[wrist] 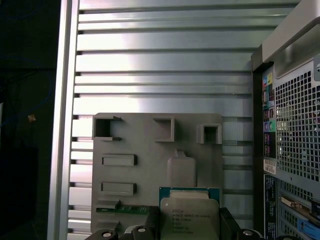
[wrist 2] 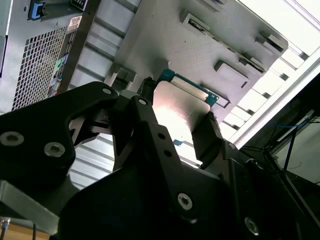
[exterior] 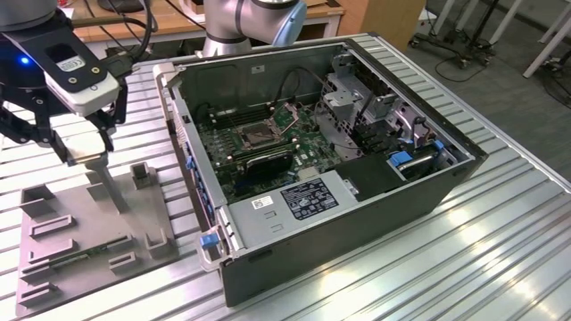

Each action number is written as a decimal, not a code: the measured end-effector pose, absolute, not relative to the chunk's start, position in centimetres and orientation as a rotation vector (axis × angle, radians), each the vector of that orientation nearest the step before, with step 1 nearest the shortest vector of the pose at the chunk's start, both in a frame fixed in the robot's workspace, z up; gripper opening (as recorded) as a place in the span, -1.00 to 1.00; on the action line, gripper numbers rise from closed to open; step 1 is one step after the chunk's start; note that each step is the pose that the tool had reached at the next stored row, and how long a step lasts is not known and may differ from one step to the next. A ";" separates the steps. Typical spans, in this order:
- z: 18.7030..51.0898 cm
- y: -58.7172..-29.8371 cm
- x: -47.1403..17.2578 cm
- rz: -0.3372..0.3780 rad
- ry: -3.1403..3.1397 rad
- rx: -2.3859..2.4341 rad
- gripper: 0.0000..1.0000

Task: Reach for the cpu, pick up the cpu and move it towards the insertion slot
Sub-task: 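Pick up the cpu and move it towards the insertion slot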

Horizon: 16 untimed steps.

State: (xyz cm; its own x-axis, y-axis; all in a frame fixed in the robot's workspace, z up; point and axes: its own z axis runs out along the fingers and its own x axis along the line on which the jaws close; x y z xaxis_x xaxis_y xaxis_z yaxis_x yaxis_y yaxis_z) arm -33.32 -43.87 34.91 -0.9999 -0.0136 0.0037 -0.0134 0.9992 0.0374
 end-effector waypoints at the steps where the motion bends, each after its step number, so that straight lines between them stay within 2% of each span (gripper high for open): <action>1: 34.9 -43.9 -33.3 -0.059 -3.137 0.021 0.09; 16: 35.3 -43.9 -33.1 -0.059 -3.137 0.021 0.09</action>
